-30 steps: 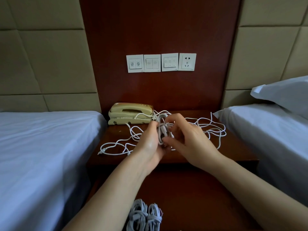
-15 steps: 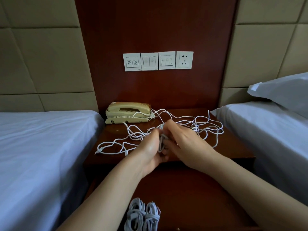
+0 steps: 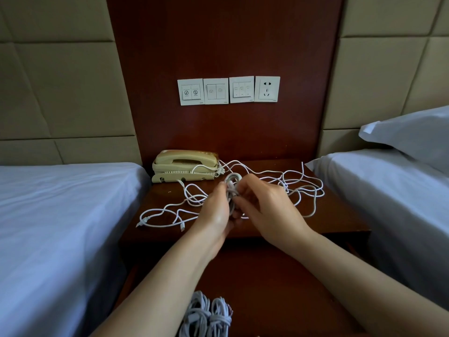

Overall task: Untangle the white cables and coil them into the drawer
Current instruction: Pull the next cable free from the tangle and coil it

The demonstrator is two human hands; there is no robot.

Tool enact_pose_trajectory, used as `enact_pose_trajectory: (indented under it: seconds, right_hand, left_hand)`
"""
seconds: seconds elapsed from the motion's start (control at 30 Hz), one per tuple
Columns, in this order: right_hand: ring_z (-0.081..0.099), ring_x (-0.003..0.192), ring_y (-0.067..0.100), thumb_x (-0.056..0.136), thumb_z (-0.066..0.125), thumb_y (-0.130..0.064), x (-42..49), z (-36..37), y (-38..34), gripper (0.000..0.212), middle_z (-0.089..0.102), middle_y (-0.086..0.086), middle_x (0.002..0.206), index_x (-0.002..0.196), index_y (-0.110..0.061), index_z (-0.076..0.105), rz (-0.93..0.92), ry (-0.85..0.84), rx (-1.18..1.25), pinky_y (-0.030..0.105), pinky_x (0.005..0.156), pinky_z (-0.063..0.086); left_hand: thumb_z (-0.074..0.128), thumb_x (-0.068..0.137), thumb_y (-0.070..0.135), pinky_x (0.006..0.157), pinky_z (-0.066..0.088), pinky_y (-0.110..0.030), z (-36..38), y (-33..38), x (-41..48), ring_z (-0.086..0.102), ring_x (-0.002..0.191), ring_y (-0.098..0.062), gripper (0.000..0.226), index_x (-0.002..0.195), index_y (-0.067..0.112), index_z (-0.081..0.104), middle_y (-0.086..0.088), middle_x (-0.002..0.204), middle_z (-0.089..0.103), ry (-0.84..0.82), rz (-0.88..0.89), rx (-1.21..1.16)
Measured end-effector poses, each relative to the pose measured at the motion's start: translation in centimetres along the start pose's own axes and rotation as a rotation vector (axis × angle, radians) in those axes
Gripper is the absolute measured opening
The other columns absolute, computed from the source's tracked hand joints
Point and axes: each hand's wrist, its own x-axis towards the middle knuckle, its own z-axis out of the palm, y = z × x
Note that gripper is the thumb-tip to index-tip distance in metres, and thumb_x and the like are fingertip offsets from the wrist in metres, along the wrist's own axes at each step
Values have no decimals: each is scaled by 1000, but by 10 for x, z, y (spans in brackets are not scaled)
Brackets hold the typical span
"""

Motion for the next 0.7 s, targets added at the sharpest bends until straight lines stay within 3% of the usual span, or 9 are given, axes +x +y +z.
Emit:
enact_pose_trajectory:
  seconds: [0.23,0.4,0.47,0.5,0.57,0.63,0.7]
  right_hand:
    - [56,59,9,89,61,-18,-1,1,-1,12,60,-3,66,83,-11,53,114,88,49,26,53,44]
    - [54,55,7,87,65,-21,0,-1,3,12,61,-4,66,82,-14,56,181,27,91,16,52,40]
    - [55,51,2,88,64,-17,3,-4,2,8,61,-5,65,85,-13,58,214,4,237,13,50,39]
    - [54,49,0,89,62,-15,4,-5,1,5,61,-6,65,87,-12,58,228,4,285,13,49,39]
    - [58,53,3,92,56,-13,5,-3,0,3,63,-3,70,91,-12,59,261,14,328,21,51,46]
    - [66,66,13,94,51,-13,6,2,1,9,66,1,76,92,-15,59,315,14,343,39,65,56]
    - [67,73,20,95,49,-14,5,6,4,12,67,2,79,91,-17,60,363,5,328,48,73,55]
  left_hand:
    - [25,102,31,51,29,-25,4,-8,1,34,43,-9,40,79,17,55,-3,60,42,-56,53,72]
    - [25,102,33,50,31,-25,-4,-8,4,34,46,-11,42,80,15,55,-3,60,40,-97,67,163]
    - [23,102,37,56,39,-29,-9,-9,8,47,53,-16,45,87,17,61,-8,67,52,-73,110,264]
    - [23,102,40,67,46,-34,-12,-10,11,58,67,-24,46,96,17,63,-14,79,60,-51,136,359]
    - [21,100,42,92,45,-45,-18,-13,15,58,106,-36,49,114,16,60,-20,111,63,19,182,584]
    - [21,100,40,97,44,-45,-20,-14,15,56,110,-32,48,111,17,61,-13,114,63,62,206,679]
    - [19,101,36,96,45,-43,-17,-13,13,58,103,-26,48,100,21,65,-8,107,65,29,215,661]
